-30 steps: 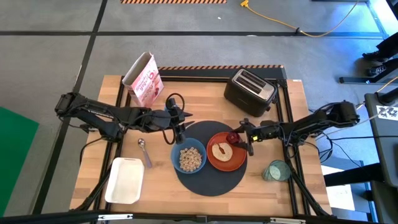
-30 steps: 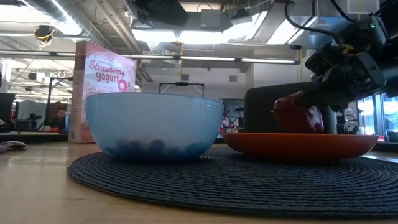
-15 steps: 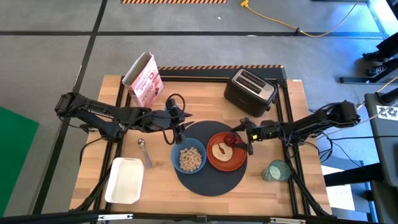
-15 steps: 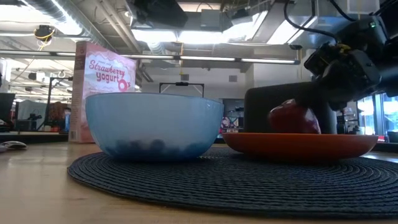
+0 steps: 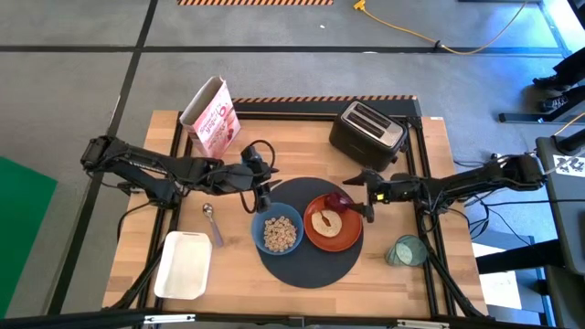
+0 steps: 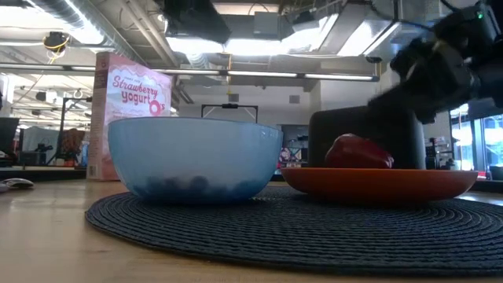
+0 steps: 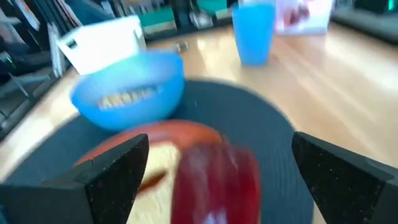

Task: Arrange a breakfast setting
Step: Put the blue spoon on the mat

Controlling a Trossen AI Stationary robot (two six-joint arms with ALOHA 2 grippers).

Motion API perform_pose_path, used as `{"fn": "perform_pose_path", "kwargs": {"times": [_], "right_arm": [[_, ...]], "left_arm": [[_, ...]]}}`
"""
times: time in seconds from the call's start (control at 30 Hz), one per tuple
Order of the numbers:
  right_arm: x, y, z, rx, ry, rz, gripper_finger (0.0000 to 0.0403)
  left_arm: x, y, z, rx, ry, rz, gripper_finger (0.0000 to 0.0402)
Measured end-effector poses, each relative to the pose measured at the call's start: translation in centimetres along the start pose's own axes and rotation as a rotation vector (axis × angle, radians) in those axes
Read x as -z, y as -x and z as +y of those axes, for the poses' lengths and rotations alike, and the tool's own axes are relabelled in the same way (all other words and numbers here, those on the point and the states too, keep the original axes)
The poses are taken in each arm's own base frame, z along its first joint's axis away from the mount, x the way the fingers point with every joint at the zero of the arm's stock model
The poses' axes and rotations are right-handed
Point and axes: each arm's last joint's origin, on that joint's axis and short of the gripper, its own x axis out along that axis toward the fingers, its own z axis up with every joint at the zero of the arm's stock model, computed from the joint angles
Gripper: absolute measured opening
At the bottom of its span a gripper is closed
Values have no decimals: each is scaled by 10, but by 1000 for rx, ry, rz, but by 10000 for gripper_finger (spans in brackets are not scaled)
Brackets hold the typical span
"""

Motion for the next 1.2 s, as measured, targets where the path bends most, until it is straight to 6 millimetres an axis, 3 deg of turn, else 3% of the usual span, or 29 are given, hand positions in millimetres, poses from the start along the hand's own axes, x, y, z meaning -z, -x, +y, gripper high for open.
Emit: {"fn": "perform_pose_path", "kwargs": {"times": [0.2, 0.37, 0.5, 0.8, 1.0, 1.2], "right_arm": [[-35, -2, 6, 2, 111, -139, 383], [-63, -8, 11, 42, 150, -212, 383], [-73, -13, 13, 43, 169, -229, 383], [-61, -25, 11, 72, 159, -146, 383], [-58, -27, 7, 184, 126, -123, 383], [-85, -29, 12, 228, 101, 73, 383]], "left_arm": [[31, -17, 5, -61, 37, 109, 132], [59, -31, 26, -129, 91, 221, 139], [70, -39, 47, -135, 128, 301, 148], [78, -45, 75, -161, 183, 398, 147], [77, -44, 77, -155, 174, 388, 147], [70, -38, 68, -120, 125, 330, 147]]}}
